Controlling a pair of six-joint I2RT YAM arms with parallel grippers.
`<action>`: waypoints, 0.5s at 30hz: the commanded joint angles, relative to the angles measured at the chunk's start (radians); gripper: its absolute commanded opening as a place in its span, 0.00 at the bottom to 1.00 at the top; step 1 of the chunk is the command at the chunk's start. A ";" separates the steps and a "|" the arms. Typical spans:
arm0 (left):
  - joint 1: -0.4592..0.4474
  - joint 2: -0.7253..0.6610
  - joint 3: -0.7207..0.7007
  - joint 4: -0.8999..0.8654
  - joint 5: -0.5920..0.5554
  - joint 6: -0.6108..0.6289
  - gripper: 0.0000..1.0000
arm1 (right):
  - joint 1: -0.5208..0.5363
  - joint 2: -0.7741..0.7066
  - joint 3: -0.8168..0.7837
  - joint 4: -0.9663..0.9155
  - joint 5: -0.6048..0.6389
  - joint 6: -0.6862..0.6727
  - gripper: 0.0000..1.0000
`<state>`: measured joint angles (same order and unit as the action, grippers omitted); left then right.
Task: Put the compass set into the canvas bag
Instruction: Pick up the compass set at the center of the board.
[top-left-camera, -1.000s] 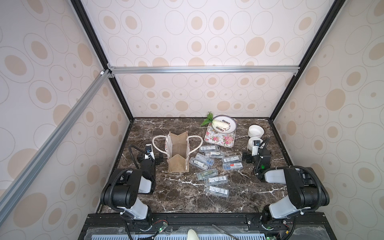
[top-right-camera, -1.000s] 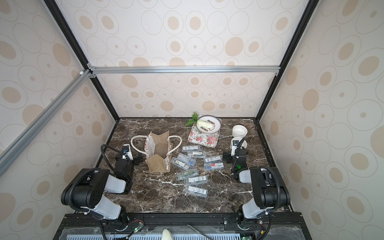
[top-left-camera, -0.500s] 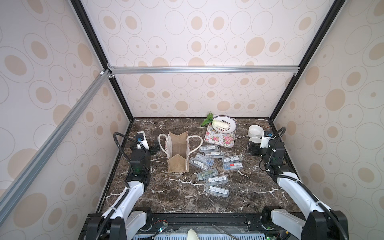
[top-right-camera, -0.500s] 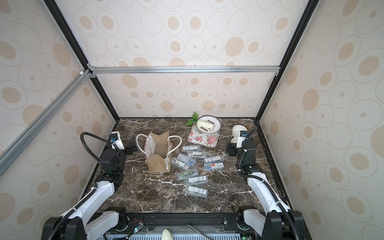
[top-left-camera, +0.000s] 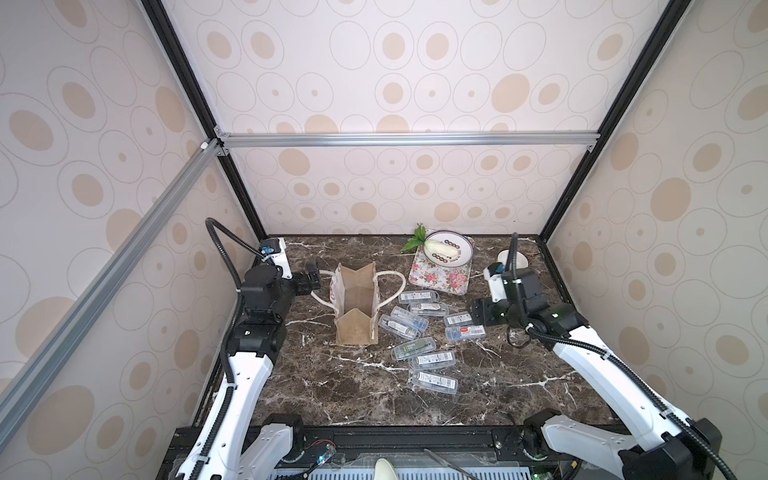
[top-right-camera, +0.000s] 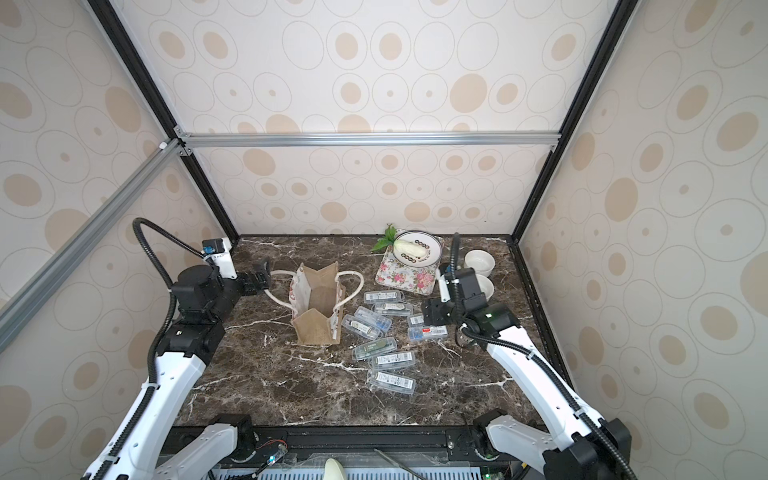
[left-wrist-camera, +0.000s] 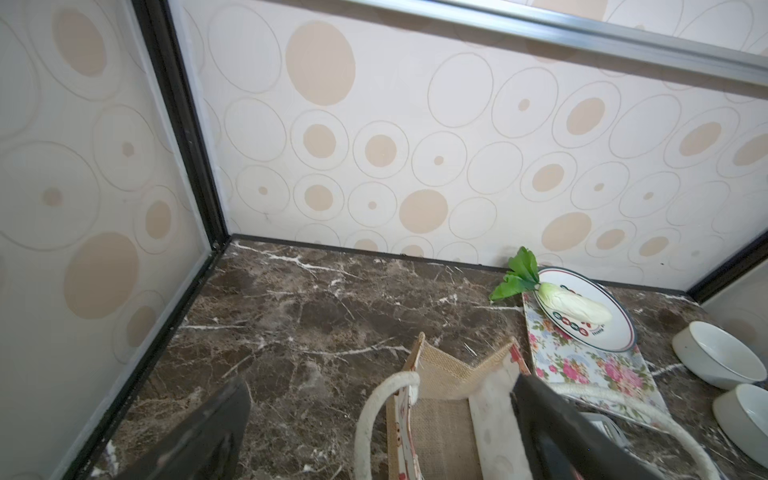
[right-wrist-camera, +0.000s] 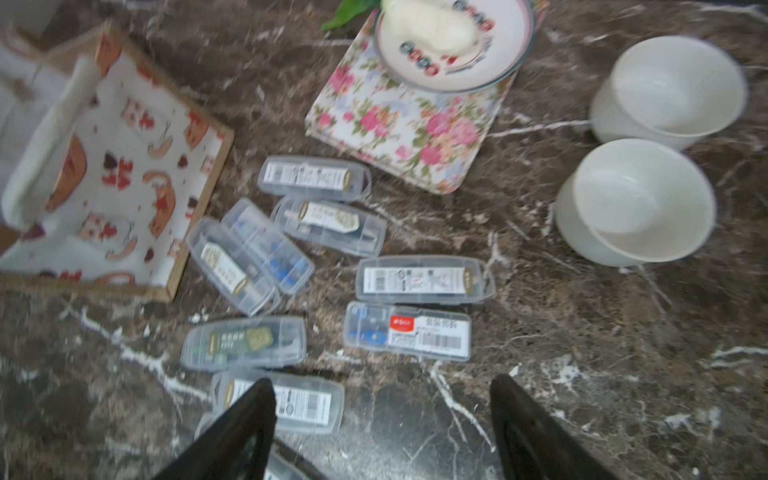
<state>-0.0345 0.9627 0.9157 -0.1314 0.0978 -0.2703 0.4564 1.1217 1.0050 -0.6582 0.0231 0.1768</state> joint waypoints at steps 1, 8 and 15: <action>0.004 0.044 0.074 -0.157 0.067 -0.040 1.00 | 0.121 0.059 0.035 -0.121 0.024 -0.183 0.83; 0.002 0.132 0.159 -0.249 0.107 -0.059 1.00 | 0.266 0.222 0.073 -0.097 -0.027 -0.447 0.74; 0.002 0.162 0.184 -0.246 0.166 -0.100 1.00 | 0.318 0.290 0.031 -0.107 -0.174 -0.644 0.65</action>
<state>-0.0345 1.1149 1.0496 -0.3492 0.2207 -0.3389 0.7551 1.3853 1.0489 -0.7269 -0.0811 -0.3267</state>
